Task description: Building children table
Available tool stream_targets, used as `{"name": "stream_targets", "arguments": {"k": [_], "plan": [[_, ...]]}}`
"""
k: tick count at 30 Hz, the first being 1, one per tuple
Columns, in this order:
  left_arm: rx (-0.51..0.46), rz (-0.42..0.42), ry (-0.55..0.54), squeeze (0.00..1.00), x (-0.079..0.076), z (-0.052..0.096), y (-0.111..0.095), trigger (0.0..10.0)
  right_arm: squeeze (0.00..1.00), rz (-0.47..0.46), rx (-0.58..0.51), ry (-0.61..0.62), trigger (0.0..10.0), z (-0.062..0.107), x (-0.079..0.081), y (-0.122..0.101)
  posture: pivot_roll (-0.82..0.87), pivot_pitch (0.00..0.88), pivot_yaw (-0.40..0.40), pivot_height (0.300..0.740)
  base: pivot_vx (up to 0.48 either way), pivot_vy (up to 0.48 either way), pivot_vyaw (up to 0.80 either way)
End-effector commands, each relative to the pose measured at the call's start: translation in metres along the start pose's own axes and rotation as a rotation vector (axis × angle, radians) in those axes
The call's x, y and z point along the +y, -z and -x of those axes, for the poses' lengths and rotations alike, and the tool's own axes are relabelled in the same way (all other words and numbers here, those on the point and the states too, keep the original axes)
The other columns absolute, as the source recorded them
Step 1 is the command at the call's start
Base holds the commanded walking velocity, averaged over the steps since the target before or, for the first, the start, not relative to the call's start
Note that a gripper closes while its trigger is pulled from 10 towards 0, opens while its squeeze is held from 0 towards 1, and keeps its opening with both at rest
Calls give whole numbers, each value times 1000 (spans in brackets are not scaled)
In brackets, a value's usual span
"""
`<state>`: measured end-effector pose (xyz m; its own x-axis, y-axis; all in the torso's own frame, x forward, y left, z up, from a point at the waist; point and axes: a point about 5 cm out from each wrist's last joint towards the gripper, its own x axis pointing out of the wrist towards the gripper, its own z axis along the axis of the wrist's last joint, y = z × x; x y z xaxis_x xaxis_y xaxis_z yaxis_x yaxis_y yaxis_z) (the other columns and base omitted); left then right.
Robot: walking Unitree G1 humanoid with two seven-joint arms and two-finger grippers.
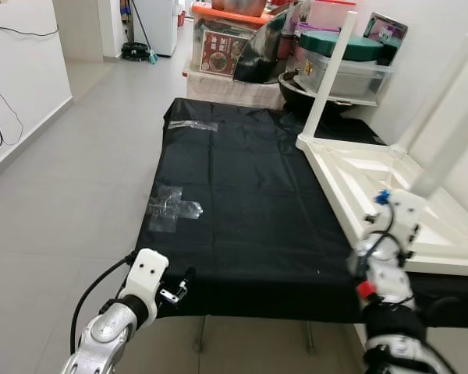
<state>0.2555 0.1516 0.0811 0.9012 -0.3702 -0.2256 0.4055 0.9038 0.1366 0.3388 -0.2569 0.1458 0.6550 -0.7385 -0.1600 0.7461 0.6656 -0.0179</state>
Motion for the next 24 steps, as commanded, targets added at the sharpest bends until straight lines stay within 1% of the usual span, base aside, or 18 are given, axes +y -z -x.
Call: {"name": "stream_targets", "arguments": {"k": [1,2,3,4,6,7,8,9,10,11,14,15,17,18,19,21,23,24], "plan": [[37,-3,12,0,-3,1,7,10000,0,66,-6,62,10000,-9,-13,0,43,0,-156,740,0,0,0],[37,-3,11,0,-3,1,7,10000,1000,21,-38,18,10000,-5,-8,-6,43,0,-156,740,0,0,0],[38,-3,10,0,-3,1,7,10000,1000,-5,-67,-30,10000,0,-2,-11,43,0,-156,740,0,0,0],[38,-3,10,0,-3,1,7,10000,1000,-5,-67,-30,10000,0,-2,-11,43,0,-156,740,0,0,0],[40,-3,9,0,-2,2,7,10000,1000,-19,-114,-139,10000,7,10,-20,47,0,-158,740,0,0,0],[41,-3,9,0,-2,2,8,10000,1000,-14,-133,-170,10000,9,13,-24,47,0,-158,740,0,0,0],[43,-3,9,0,-2,3,8,10000,0,-65,-161,-290,10000,14,22,-31,45,0,-155,740,0,0,0],[43,-3,9,0,-2,3,8,10000,0,-65,-161,-290,10000,14,22,-31,45,0,-155,740,0,0,0],[44,-3,9,0,-2,3,9,10000,0,-78,-183,-348,10000,14,25,-36,45,0,-156,740,0,0,0],[44,-4,10,0,-2,2,9,10000,0,-75,-238,-436,10000,12,28,-46,44,0,-154,740,0,0,0],[44,-5,11,0,-2,2,8,10000,0,-49,-274,-465,10000,7,27,-52,44,0,-154,740,0,0,0],[43,-5,12,0,-2,1,8,10000,0,-49,-286,-502,10000,2,26,-57,45,0,-154,740,0,0,0],[42,-7,13,0,-2,1,8,10000,0,-34,-291,-619,10000,-7,25,-66,41,0,-153,740,0,0,0],[42,-7,13,0,-2,1,8,10000,0,-34,-291,-619,10000,-7,25,-66,41,0,-153,740,0,0,0],[42,-8,13,0,-2,0,8,10000,0,0,-301,-662,10000,-12,23,-69,43,0,-155,740,0,0,0],[41,-9,13,0,-2,-1,8,10000,0,58,-302,-722,10000,-18,19,-72,42,0,-157,740,0,0,0],[41,-9,12,0,-2,-1,8,10000,0,77,-299,-744,10000,-19,19,-72,42,0,-157,740,0,0,0],[41,-8,11,0,-2,-1,8,10000,0,104,-286,-788,10000,-20,20,-71,43,0,-159,740,0,0,0]]}}
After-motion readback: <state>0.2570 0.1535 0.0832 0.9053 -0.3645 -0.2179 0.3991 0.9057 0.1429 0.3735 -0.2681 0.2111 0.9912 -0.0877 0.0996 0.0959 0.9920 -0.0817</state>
